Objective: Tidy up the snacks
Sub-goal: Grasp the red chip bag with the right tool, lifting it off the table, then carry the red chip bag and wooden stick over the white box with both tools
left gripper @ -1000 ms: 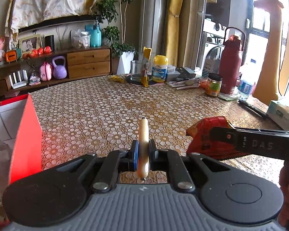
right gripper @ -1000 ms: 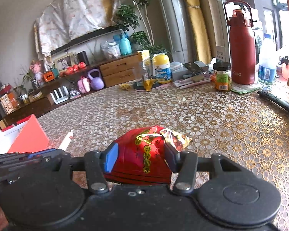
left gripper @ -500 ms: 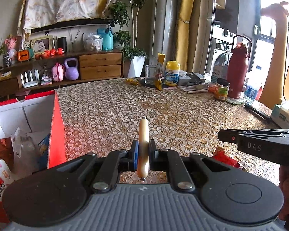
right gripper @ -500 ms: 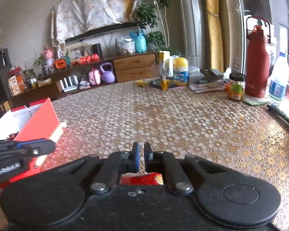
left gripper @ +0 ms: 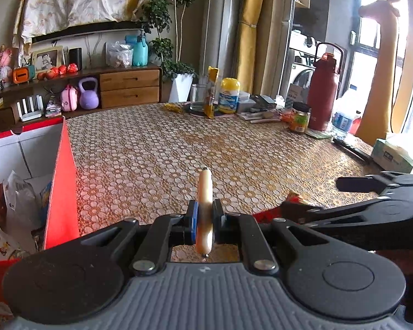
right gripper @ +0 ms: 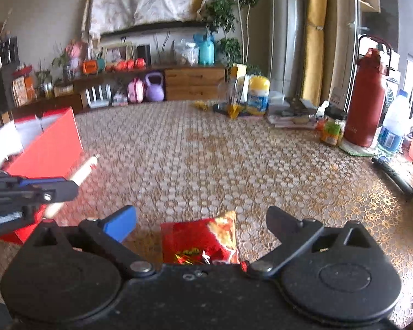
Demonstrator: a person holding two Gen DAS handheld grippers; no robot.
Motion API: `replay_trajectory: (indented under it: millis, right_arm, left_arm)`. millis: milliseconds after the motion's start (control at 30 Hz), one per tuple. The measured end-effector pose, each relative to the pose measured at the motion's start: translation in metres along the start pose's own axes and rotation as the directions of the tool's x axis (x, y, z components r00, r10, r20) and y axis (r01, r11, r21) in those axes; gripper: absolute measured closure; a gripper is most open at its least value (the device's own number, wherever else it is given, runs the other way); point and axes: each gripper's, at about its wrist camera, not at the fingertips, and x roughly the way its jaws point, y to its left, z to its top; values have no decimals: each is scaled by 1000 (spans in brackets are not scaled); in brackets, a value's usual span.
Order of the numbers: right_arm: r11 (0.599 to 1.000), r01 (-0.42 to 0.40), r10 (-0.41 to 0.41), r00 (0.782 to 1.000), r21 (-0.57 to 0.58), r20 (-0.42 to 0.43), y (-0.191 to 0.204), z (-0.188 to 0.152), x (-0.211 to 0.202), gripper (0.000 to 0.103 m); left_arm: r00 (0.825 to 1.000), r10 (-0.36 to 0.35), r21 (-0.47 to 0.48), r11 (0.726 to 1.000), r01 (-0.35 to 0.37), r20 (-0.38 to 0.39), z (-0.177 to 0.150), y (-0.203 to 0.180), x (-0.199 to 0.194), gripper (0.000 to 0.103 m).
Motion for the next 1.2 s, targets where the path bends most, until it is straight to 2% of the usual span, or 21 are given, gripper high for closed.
replay_trajectory:
  millis: [233,333,367,500,667,933,1200]
  right_arm:
    - [999,-2,-2,996,-48,-86,2,-11,34,2]
    - [999,-10,5,993,-46,-119,0,-19,42,15]
    - [999,-16,10,992,-41,-127,-1,-21,43,30]
    - [999,-29,26,993,-23,-118,-2,-24,41,40]
    - [999,-42,42,994,9,-96,-6,-19,35,43]
    - [996,-85,85,996,22,0,-1,5,7,43]
    - [986,-166,166,980,-7,108,22,42,-20,43]
  left_arm:
    - [1000,-12,13,1000,12,-16,-6,-4,0,93]
    - [1000,-9,9,1000,10,-25,-7,-3,2,93]
    - [1000,-8,8,1000,8,-28,-7,-2,2,93]
    - [999,-3,1,1000,3,-36,-10,0,3,93]
    - [1000,7,-11,1000,-7,-31,-11,4,-1,93]
    - [999,31,-31,999,-31,12,0,11,-12,93]
    - [993,91,-68,994,-86,72,18,33,-32,93]
